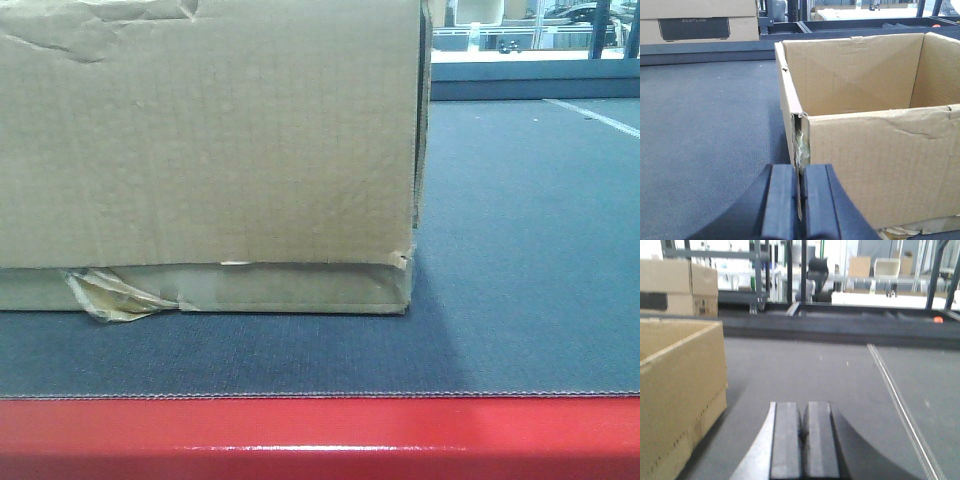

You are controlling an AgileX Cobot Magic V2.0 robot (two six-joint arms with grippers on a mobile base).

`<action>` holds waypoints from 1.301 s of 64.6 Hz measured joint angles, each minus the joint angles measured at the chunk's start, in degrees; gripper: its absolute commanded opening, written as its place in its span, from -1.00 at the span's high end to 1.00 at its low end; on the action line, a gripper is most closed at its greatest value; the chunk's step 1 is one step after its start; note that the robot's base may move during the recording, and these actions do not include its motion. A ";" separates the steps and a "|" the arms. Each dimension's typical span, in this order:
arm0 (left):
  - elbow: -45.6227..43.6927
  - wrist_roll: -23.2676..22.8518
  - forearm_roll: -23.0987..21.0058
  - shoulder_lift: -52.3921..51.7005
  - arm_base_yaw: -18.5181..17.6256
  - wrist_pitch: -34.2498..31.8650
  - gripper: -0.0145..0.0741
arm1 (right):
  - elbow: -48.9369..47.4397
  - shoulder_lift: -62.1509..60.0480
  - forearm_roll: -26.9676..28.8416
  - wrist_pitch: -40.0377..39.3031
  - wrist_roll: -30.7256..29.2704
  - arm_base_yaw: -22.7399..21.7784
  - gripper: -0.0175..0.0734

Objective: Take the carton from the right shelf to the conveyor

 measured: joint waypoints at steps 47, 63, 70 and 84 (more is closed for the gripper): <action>2.66 2.96 -2.61 -1.33 2.84 -2.29 0.62 | 0.00 0.00 0.00 -1.24 -0.22 0.00 0.77; 14.39 6.93 -7.31 -9.74 11.84 -14.00 0.62 | 0.00 0.00 0.00 -1.24 -0.22 -0.02 0.77; 20.57 7.22 -7.98 -12.54 14.11 -18.12 0.62 | 0.00 0.00 0.00 -1.24 -0.32 -0.02 0.77; 21.80 7.31 -8.71 -12.92 14.67 -17.40 0.62 | 0.00 0.00 0.00 -1.24 -0.32 -0.02 0.77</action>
